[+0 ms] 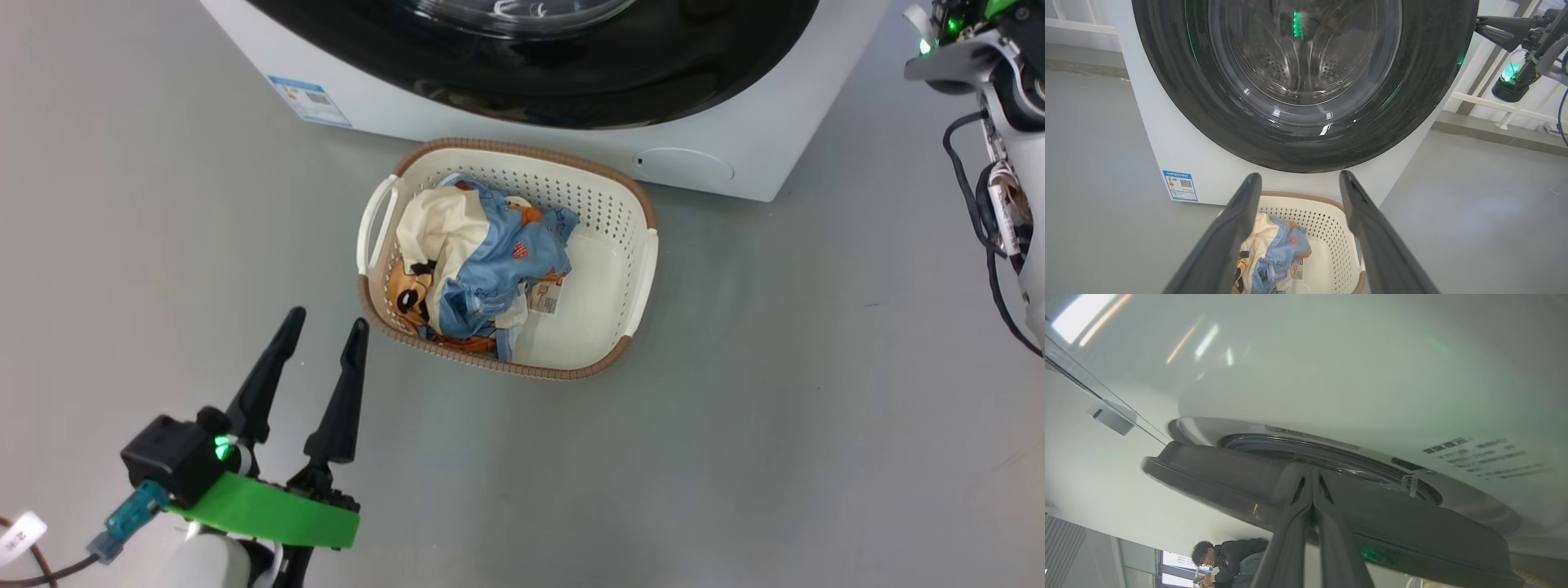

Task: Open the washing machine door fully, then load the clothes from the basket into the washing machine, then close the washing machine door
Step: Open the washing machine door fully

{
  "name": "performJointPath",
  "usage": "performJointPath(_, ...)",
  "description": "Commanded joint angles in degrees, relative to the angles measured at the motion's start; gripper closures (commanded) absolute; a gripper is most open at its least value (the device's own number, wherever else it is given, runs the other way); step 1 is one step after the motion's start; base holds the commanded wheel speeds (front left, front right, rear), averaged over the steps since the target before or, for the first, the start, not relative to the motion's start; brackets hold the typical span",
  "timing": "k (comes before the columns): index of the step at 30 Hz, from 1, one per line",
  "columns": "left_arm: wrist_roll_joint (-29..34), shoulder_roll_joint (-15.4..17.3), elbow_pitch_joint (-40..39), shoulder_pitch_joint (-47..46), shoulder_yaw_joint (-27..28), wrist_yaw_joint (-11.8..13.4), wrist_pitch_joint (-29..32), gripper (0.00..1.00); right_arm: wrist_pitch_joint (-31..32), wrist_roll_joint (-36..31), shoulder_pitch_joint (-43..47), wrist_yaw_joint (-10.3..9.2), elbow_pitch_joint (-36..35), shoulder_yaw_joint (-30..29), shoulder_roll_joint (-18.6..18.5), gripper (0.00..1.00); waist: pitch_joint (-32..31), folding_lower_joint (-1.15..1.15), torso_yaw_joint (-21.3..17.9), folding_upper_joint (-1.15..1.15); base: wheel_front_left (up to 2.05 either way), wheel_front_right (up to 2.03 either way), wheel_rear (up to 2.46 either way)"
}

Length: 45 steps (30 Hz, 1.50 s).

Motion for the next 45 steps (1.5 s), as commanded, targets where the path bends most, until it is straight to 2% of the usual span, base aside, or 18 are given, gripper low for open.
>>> performJointPath(1, -0.53, 1.68, -1.67, -2.13, 1.74, -0.18, -0.54, 0.0, 0.24, -0.38, -2.14, 0.09, -0.82, 1.01, 1.21, 1.0, 1.0, 0.0, 0.68, 0.0, 0.0, 0.0, 0.0)
performJointPath(11, -1.14, 1.22, -1.98, -3.73, 0.99, -0.18, -0.54, 0.0, 2.09, -2.38, -6.85, 0.09, 2.77, 3.31, 1.56, 1.0, 2.72, 0.0, 1.96, 0.0, 0.0, 0.0, 0.0)
performJointPath(21, -1.11, 0.85, -2.01, -4.07, 1.23, -0.18, -0.54, 0.0, 4.96, -3.05, -5.64, 0.09, 3.15, 5.96, 2.34, 1.0, 1.8, 0.0, 1.91, 0.0, 0.0, 0.0, 0.0)
performJointPath(32, -0.93, 0.79, -1.81, -2.64, 1.98, -0.18, -0.54, 0.0, 7.63, -2.8, 0.09, 0.09, -0.07, 9.13, 3.56, 1.0, -1.38, 0.0, 0.91, 0.0, 0.0, 0.0, 0.0)
performJointPath(45, 0.22, 0.69, -1.21, -0.05, 2.85, -0.18, -0.54, 0.0, 10.59, -1.39, 8.61, 0.09, -7.08, 12.99, 5.09, 1.0, -5.95, 0.0, -0.14, 0.0, 0.0, 0.0, 0.0)
